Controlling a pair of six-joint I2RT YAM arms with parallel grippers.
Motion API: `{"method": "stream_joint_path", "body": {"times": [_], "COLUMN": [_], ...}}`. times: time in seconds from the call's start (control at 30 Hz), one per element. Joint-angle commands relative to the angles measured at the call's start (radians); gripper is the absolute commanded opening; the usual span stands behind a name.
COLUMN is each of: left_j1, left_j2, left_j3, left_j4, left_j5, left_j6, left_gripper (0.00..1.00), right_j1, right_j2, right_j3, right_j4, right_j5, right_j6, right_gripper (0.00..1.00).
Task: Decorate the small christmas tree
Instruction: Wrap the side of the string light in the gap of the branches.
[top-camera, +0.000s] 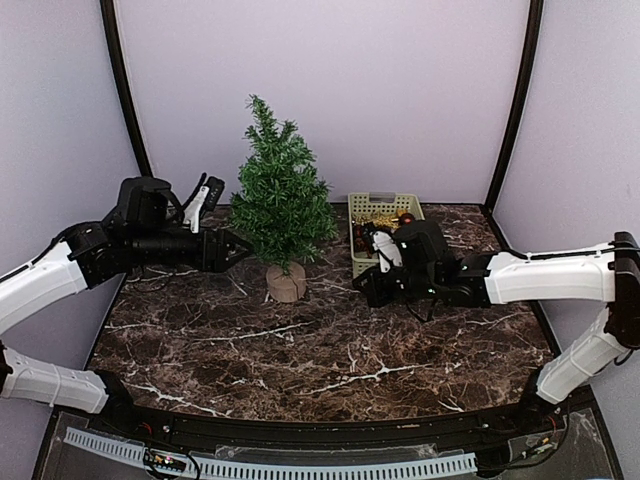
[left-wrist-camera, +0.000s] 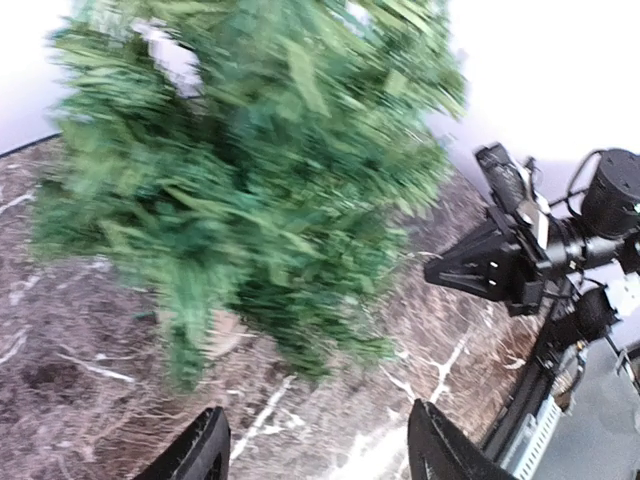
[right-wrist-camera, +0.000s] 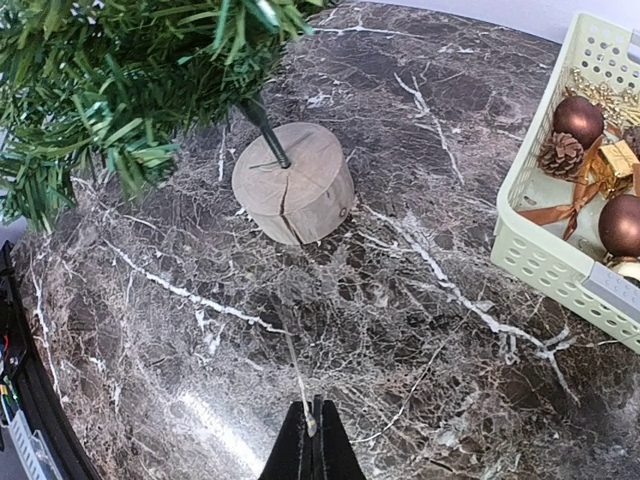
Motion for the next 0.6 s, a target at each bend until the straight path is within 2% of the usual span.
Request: {"method": "stream_joint_path", "body": {"times": [0.0, 0.23, 0.57], "left_j1": [-0.03, -0.032, -0.031], "left_j2": [0.04, 0.112, 0.157], "left_j3": [-0.011, -0.021, -0.048], "left_j4": [0.057, 0.091, 0.166], "left_j5": [0.059, -0.031, -0.058], "left_j6": [-0.054, -0.12, -0.14], "left_gripper": [0.62, 0.55, 0.42], "right_j1": [0.021, 0.06, 0.134], "right_j2": [0.008, -0.015, -0.101], "right_j3": [0.008, 0.003, -0.002], "right_j4": [0.023, 0.022, -0.011], "right_j5": [-0.006, 0.002, -0.052], "right_j6": [-0.01, -0.01, -0.027], "right_gripper": [0.0, 0.0, 0.0]}}
